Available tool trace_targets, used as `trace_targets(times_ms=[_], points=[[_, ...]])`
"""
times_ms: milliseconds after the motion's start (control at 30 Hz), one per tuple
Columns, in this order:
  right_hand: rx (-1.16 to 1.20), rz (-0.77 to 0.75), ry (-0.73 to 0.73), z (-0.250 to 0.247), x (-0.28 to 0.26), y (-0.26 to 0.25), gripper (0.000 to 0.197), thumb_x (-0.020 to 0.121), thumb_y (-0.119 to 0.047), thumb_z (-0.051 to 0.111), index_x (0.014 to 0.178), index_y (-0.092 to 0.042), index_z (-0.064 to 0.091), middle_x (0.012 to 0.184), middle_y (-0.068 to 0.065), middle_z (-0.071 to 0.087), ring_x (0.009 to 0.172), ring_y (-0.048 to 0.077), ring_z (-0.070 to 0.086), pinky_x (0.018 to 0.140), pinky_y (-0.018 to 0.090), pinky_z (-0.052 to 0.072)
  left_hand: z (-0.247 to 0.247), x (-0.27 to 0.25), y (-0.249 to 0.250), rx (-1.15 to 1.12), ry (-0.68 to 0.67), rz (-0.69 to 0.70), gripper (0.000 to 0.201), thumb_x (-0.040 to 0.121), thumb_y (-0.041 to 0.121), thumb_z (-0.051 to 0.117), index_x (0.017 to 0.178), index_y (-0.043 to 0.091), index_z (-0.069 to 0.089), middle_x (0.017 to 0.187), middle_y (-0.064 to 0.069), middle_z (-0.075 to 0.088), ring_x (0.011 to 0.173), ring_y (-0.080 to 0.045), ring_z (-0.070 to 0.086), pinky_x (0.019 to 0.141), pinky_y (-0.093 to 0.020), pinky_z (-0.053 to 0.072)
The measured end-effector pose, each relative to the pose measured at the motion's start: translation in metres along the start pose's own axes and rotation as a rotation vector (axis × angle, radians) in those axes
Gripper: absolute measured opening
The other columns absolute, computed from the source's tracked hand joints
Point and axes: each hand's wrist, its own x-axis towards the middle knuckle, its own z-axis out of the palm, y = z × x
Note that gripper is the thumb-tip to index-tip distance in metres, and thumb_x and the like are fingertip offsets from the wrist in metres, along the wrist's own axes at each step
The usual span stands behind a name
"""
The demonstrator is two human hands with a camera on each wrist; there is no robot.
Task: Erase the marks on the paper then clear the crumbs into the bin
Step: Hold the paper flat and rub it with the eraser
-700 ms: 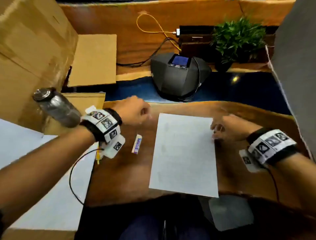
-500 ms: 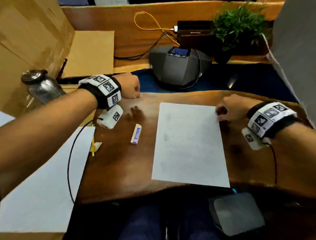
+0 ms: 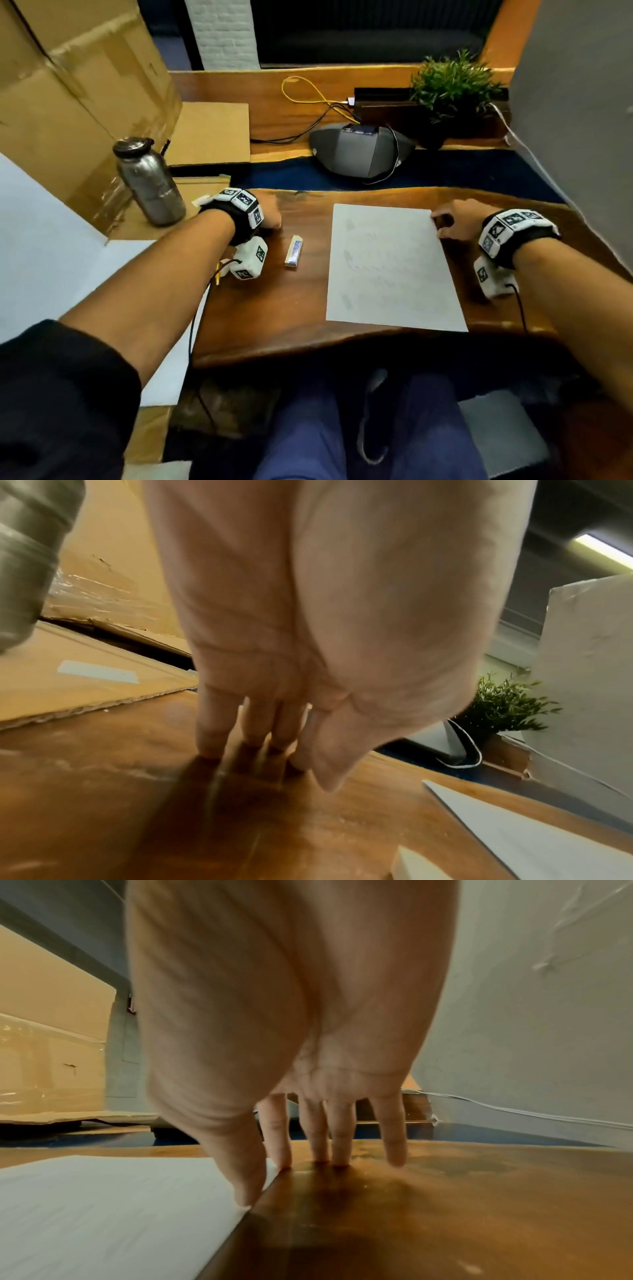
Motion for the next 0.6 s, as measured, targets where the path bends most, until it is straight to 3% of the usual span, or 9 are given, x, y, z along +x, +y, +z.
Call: trace_targets(times_ms=[100, 167, 267, 367, 433, 500, 600], points=[[0.028, -0.050, 0.198, 0.000, -0.004, -0.018, 0.046, 0.092, -0.027, 0.067, 0.136, -0.019, 0.059, 0.131, 0.010, 0.063, 0.115, 0.031, 0.061, 0.096, 0.044, 0.053, -0.007, -0.033, 0.013, 0.039, -0.017, -0.014, 0.033, 0.089, 0.039, 0.061, 0.108, 0.013, 0.067, 0.103, -0.006, 0.062, 0.090, -0.024, 0.055, 0.073, -0.029, 0.042], [0.030, -0.223, 0.289, -0.005, -0.012, -0.051, 0.037, 0.093, -0.028, 0.065, 0.129, -0.018, 0.062, 0.123, 0.010, 0.066, 0.111, 0.029, 0.062, 0.092, 0.046, 0.055, -0.007, -0.043, 0.020, 0.030, -0.003, -0.039, 0.033, 0.088, 0.040, 0.067, 0.106, 0.012, 0.066, 0.092, -0.004, 0.056, 0.085, -0.023, 0.052, 0.069, -0.028, 0.038], [0.017, -0.527, 0.208, -0.017, -0.022, -0.118, 0.025, 0.095, -0.028, 0.063, 0.120, -0.028, 0.065, 0.117, 0.002, 0.067, 0.103, 0.022, 0.062, 0.089, 0.044, 0.055, -0.002, -0.040, 0.023, -0.038, 0.028, -0.066, 0.036, 0.080, 0.043, 0.075, 0.101, 0.015, 0.067, 0.089, -0.003, 0.060, 0.084, -0.024, 0.057, 0.070, -0.030, 0.046], [-0.054, -0.731, 0.176, -0.015, -0.021, -0.183, 0.031, 0.093, -0.025, 0.066, 0.125, -0.028, 0.064, 0.116, -0.001, 0.065, 0.103, 0.021, 0.060, 0.085, 0.031, 0.048, 0.003, -0.020, 0.018, -0.018, 0.041, -0.089, 0.043, 0.071, 0.049, 0.076, 0.099, 0.017, 0.069, 0.096, -0.005, 0.065, 0.084, -0.026, 0.061, 0.075, -0.034, 0.054], [-0.050, -0.841, 0.125, -0.006, -0.016, -0.212, 0.039, 0.090, -0.036, 0.070, 0.128, -0.026, 0.064, 0.113, -0.003, 0.065, 0.102, 0.020, 0.058, 0.085, 0.029, 0.044, 0.004, -0.016, 0.014, -0.036, 0.036, -0.086, 0.042, 0.066, 0.048, 0.077, 0.092, 0.015, 0.071, 0.092, -0.008, 0.067, 0.081, -0.027, 0.062, 0.072, -0.036, 0.055], [-0.018, -0.859, 0.072, 0.000, -0.012, -0.226, 0.043, 0.089, -0.053, 0.065, 0.120, -0.024, 0.068, 0.113, 0.001, 0.068, 0.103, 0.023, 0.060, 0.086, 0.032, 0.045, 0.000, -0.019, 0.011, -0.053, 0.045, -0.083, 0.041, 0.067, 0.045, 0.078, 0.098, 0.018, 0.073, 0.092, -0.007, 0.068, 0.081, -0.027, 0.062, 0.071, -0.035, 0.055], [0.059, -0.776, 0.026, 0.006, -0.008, -0.229, 0.045, 0.088, -0.061, 0.063, 0.101, -0.018, 0.071, 0.096, 0.003, 0.070, 0.087, 0.023, 0.061, 0.072, 0.031, 0.044, 0.000, -0.024, 0.009, -0.077, 0.064, -0.074, 0.051, 0.066, 0.047, 0.082, 0.110, 0.022, 0.072, 0.102, -0.006, 0.069, 0.090, -0.025, 0.063, 0.079, -0.035, 0.055]])
